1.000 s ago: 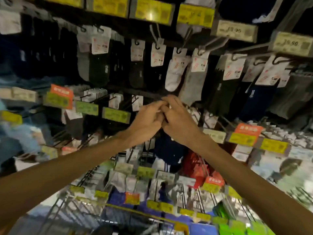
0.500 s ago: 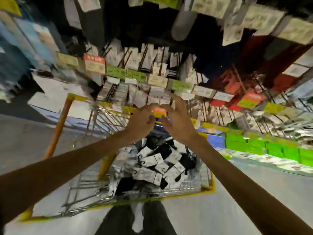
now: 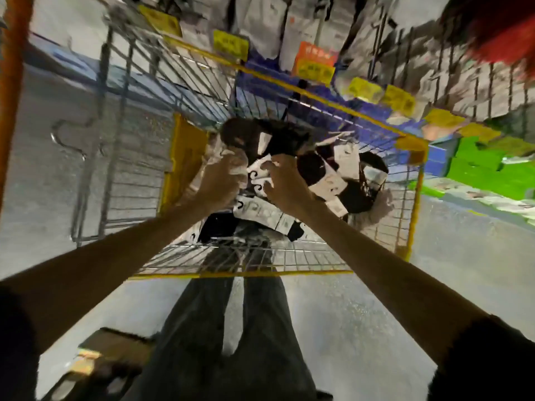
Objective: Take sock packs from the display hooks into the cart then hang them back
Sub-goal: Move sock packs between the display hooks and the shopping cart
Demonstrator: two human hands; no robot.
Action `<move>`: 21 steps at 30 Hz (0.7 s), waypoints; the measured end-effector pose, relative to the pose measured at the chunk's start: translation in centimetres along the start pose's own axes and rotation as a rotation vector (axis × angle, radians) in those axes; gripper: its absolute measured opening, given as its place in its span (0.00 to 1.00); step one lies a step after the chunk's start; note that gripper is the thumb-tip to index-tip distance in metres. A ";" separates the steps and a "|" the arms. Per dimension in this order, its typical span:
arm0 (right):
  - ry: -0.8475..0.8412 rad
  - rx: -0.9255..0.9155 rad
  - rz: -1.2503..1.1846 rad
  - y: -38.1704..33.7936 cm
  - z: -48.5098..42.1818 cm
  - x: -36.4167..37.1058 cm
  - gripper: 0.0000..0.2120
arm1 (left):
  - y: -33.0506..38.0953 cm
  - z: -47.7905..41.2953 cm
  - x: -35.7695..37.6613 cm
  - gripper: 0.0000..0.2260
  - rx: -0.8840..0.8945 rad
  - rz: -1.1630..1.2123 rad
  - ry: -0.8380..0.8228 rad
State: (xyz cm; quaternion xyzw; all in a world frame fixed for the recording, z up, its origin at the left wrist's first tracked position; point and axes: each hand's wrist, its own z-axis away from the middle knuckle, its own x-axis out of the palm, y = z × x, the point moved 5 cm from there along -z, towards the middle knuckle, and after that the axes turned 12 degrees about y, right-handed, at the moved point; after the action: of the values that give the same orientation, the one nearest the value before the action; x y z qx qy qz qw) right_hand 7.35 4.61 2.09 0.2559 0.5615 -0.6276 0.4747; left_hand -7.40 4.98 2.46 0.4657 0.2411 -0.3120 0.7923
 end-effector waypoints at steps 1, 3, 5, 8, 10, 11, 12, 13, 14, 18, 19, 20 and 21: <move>-0.064 -0.008 0.021 0.5 -0.2 2.4 0.19 | -1.6 -0.2 1.0 0.22 -0.023 -0.026 0.021; -0.147 -0.039 0.047 0.9 -0.7 6.3 0.21 | -4.2 -0.7 2.6 0.20 -0.038 -0.054 0.081; -0.167 -0.104 0.016 0.6 -1.5 9.9 0.24 | -6.6 -1.0 3.5 0.18 -0.030 -0.055 0.146; -0.120 -0.173 -0.044 -0.3 -3.3 13.2 0.26 | -9.7 -1.8 4.1 0.18 -0.034 -0.017 0.224; -0.109 -0.228 0.020 -0.7 -4.2 15.3 0.23 | -11.5 -2.4 4.1 0.19 0.000 -0.007 0.261; -0.108 -0.254 0.067 -1.0 -4.6 16.3 0.23 | -12.4 -2.7 4.1 0.20 0.002 -0.033 0.261; -0.102 -0.278 0.115 -1.3 -5.0 17.2 0.22 | -13.2 -2.9 4.1 0.19 -0.010 -0.049 0.255; -0.085 -0.293 0.142 -1.6 -5.4 18.0 0.21 | -14.0 -3.1 4.3 0.17 -0.021 -0.050 0.246; -0.072 -0.306 0.144 -2.1 -5.7 18.4 0.22 | -14.8 -3.3 4.5 0.13 -0.033 -0.068 0.240; -0.041 -0.368 0.218 -3.2 -6.9 19.4 0.32 | -16.9 -3.9 5.4 0.23 -0.083 -0.138 0.175; -0.061 -0.383 0.240 -3.3 -7.3 19.6 0.34 | -17.1 -3.8 5.5 0.25 -0.103 -0.134 0.166; -0.071 -0.399 0.267 -3.3 -7.6 19.7 0.34 | -17.4 -3.6 5.4 0.27 -0.125 -0.129 0.161; -0.098 -0.408 0.300 -3.3 -8.0 19.9 0.34 | -17.7 -3.6 5.3 0.29 -0.128 -0.127 0.168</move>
State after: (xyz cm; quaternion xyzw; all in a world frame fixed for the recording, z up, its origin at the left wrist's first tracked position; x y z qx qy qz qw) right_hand -5.53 5.76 -15.27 0.2042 0.6086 -0.4355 0.6311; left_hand -16.84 0.12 -13.09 0.4225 0.3548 -0.3054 0.7761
